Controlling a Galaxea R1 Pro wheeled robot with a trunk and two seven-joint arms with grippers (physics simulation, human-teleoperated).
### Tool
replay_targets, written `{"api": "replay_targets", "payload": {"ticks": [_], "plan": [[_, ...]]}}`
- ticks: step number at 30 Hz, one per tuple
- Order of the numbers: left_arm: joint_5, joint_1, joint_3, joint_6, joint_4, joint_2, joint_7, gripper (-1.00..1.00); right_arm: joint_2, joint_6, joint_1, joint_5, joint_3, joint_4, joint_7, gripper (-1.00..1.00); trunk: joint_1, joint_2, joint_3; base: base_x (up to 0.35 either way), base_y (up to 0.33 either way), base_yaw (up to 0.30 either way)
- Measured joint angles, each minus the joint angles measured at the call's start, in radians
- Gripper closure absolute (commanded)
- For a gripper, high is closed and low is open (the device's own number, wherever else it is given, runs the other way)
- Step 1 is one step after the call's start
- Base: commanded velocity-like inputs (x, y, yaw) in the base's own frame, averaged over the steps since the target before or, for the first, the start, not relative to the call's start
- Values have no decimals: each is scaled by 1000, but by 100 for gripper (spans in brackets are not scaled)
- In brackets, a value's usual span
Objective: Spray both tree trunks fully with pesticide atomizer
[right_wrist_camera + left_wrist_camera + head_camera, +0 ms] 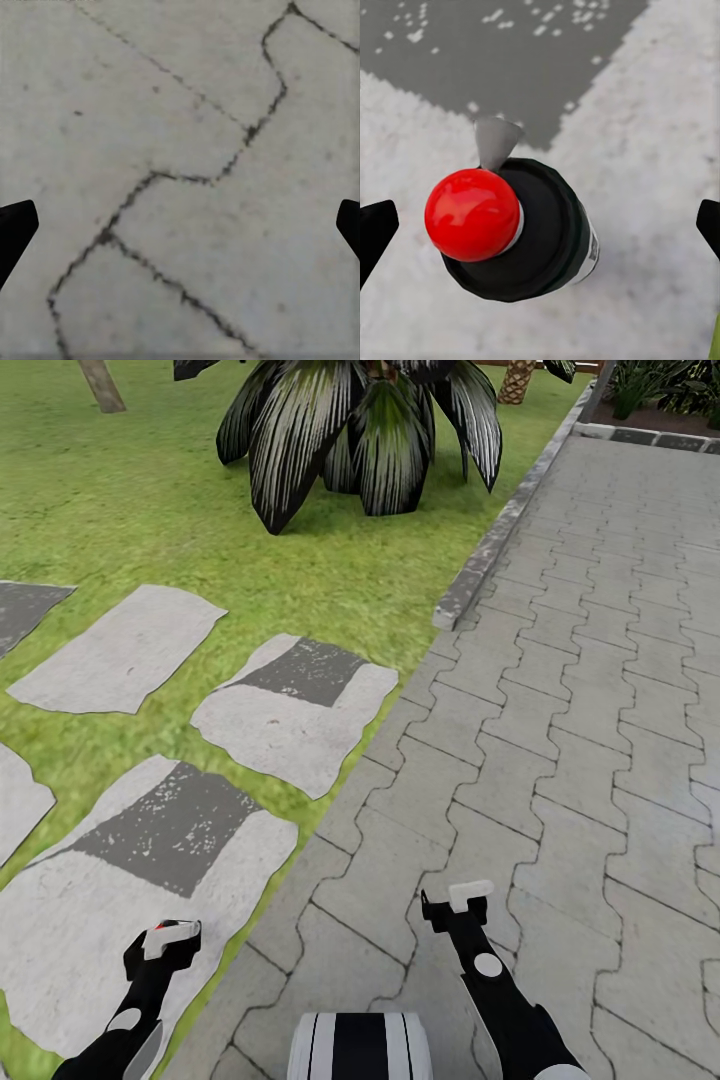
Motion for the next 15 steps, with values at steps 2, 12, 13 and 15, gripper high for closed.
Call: {"api": "replay_targets", "payload": {"ticks": [2,12,13,15], "plan": [[1,0,0,0,0,1,0,-100,0,0,0,0,0,0,0,-100,0,0,0,0,0,0],[3,1,1,-2,0,3,-1,100,0,0,0,0,0,0,0,-100,0,0,0,0,0,0],[3,1,1,-2,0,3,-1,100,0,0,0,0,0,0,0,-100,0,0,0,0,0,0],[3,1,1,-2,0,3,0,100,0,0,0,0,0,0,0,-100,0,0,0,0,0,0]]}}
